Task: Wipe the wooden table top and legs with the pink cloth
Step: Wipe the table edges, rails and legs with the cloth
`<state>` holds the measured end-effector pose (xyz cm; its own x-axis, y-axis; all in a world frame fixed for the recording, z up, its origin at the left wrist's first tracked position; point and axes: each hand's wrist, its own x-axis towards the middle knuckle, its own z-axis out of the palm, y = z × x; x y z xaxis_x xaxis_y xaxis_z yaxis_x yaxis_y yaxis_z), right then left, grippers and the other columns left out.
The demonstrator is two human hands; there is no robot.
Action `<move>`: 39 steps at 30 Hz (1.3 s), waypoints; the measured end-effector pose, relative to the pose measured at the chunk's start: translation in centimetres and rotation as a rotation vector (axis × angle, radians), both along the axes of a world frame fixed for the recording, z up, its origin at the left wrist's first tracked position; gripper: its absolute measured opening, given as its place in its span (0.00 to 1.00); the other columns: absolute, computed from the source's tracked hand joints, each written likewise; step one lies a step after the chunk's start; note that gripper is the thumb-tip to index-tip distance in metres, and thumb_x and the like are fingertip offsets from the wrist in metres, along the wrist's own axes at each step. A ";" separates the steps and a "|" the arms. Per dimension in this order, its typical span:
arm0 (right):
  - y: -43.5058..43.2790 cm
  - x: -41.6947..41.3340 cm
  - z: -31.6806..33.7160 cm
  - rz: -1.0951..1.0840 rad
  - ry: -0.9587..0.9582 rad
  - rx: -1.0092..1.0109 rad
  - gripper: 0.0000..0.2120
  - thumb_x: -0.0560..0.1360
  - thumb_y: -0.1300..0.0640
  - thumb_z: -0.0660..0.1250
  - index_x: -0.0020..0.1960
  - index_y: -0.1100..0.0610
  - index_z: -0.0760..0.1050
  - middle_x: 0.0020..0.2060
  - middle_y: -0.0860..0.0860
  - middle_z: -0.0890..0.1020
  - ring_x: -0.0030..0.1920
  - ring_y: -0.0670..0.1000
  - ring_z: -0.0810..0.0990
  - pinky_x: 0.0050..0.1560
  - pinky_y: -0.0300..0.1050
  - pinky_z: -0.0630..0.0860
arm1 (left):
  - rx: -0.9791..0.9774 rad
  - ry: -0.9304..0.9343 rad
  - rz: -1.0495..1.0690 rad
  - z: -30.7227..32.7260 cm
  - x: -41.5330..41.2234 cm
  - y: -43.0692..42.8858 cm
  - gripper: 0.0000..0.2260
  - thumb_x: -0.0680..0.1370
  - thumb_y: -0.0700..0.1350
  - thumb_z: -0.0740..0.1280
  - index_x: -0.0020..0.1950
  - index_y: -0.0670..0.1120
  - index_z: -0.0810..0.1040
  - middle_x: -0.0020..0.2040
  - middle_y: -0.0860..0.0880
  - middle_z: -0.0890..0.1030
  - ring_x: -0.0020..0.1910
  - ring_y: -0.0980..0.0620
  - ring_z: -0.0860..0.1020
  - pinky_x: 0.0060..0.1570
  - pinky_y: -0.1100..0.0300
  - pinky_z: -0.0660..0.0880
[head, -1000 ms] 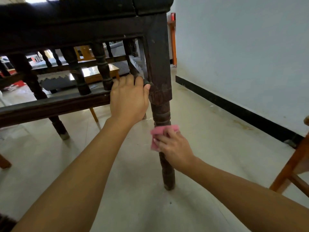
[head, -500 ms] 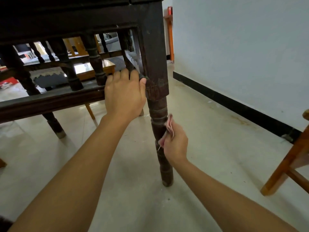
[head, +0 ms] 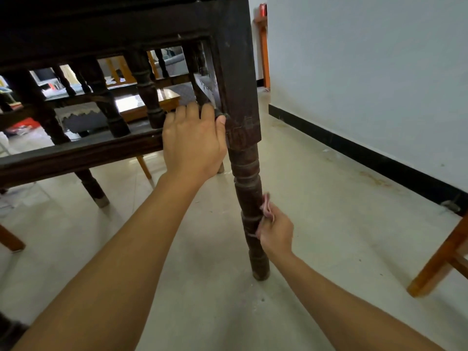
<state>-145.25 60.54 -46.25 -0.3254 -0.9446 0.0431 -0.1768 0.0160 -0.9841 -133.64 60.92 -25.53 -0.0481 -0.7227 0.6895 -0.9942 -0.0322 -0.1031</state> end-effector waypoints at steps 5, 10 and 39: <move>4.1 -0.6 -2.6 0.158 0.526 -0.308 0.21 0.70 0.67 0.72 0.59 0.50 0.80 0.51 0.48 0.82 0.47 0.50 0.79 0.45 0.42 0.79 | -0.010 0.009 -0.005 -0.1 -0.1 -0.2 0.20 0.82 0.52 0.51 0.62 0.42 0.74 0.57 0.39 0.77 0.57 0.40 0.73 0.57 0.47 0.68; 2.8 1.7 0.8 0.368 1.082 -0.560 0.19 0.70 0.58 0.74 0.61 0.54 0.80 0.58 0.49 0.82 0.53 0.54 0.76 0.46 0.48 0.79 | 0.007 -0.013 -0.020 0.1 0.4 0.0 0.19 0.83 0.52 0.51 0.62 0.43 0.74 0.58 0.40 0.77 0.58 0.41 0.73 0.58 0.47 0.67; -1.0 -5.3 -2.7 0.059 0.338 0.149 0.15 0.77 0.62 0.67 0.63 0.54 0.77 0.49 0.50 0.82 0.47 0.50 0.80 0.52 0.50 0.81 | 0.252 0.585 -0.212 -11.7 -3.1 0.6 0.29 0.78 0.61 0.61 0.74 0.49 0.59 0.69 0.48 0.72 0.66 0.46 0.72 0.61 0.50 0.71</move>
<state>-150.55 59.58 -48.97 -0.2608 -0.9654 -0.0006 -0.4959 0.1345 -0.8579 -136.76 61.50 -37.28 0.1236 -0.8813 0.4561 -0.8707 0.1242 0.4758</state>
